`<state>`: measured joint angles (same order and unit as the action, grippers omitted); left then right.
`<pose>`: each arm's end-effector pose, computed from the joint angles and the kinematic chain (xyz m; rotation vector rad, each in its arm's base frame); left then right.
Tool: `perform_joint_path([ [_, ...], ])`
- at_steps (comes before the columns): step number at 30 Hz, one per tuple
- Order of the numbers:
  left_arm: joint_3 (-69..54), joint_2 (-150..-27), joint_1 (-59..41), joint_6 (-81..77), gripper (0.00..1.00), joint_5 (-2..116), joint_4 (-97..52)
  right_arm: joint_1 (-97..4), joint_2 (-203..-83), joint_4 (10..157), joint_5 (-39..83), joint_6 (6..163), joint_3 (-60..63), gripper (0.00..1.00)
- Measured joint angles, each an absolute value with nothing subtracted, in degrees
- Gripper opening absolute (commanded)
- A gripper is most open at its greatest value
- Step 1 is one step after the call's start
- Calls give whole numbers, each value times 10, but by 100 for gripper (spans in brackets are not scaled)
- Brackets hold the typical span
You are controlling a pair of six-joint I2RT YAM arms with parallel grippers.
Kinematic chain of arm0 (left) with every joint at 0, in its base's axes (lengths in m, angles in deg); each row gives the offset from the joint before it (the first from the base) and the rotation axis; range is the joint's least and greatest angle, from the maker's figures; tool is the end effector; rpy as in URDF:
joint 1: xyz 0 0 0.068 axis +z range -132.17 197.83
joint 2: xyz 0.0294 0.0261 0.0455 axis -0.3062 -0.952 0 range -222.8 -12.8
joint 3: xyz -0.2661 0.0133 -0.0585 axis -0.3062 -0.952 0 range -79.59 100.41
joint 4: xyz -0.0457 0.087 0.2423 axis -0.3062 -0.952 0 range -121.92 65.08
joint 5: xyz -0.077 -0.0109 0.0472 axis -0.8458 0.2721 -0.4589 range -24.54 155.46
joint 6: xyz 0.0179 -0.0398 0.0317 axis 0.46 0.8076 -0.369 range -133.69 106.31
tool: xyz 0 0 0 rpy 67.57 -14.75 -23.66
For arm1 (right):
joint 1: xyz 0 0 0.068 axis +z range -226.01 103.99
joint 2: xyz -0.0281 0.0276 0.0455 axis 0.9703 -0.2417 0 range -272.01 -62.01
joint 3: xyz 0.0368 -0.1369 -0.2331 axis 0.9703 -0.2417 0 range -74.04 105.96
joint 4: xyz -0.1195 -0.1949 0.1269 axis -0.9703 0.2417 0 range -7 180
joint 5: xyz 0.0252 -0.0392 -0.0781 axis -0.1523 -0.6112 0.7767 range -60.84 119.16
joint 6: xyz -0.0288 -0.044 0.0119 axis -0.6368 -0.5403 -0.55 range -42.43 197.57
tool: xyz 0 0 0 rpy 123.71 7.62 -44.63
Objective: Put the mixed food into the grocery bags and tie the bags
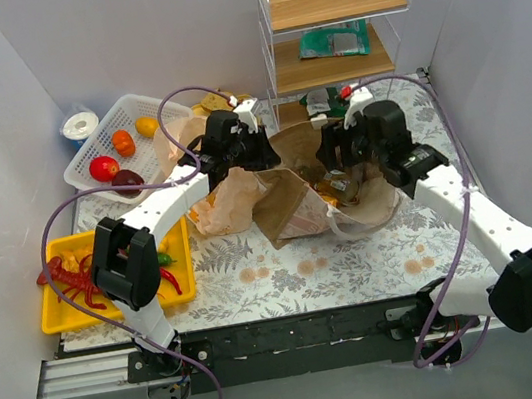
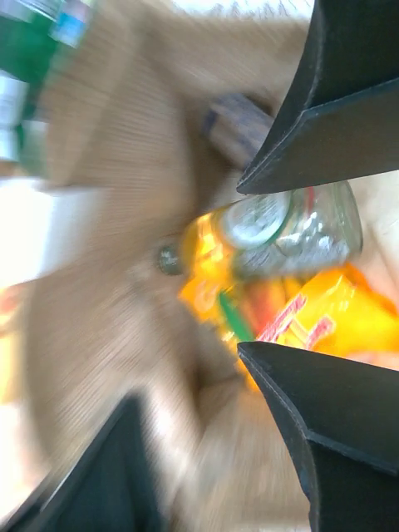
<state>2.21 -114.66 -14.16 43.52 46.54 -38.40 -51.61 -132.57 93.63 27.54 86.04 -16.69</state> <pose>0.3456 -0.2296 0.2846 -0.3131 2.3793 -1.1848 0.2588 0.1185 0.3205 -0.2968 1.9869 0.3974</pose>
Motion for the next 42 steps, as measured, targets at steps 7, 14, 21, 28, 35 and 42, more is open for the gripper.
perform_joint_path([
  [7,15,-1141,-142,430,0,468,-384,-516,-1296,1065,277,832,-5,85],
  [14,13,-1137,-142,422,0,471,-384,-520,-1323,1161,351,800,36,86],
  [21,10,-1134,-142,413,0,472,-384,-521,-1327,1190,424,773,-27,56],
  [28,21,-1118,-159,375,84,514,-415,-524,-1329,1195,421,766,-46,1],
  [35,143,-1075,-198,367,98,696,-495,-524,-1327,1205,402,840,-41,1],
  [42,126,-915,-255,479,93,805,-598,-498,-1318,1206,443,925,-41,1],
])
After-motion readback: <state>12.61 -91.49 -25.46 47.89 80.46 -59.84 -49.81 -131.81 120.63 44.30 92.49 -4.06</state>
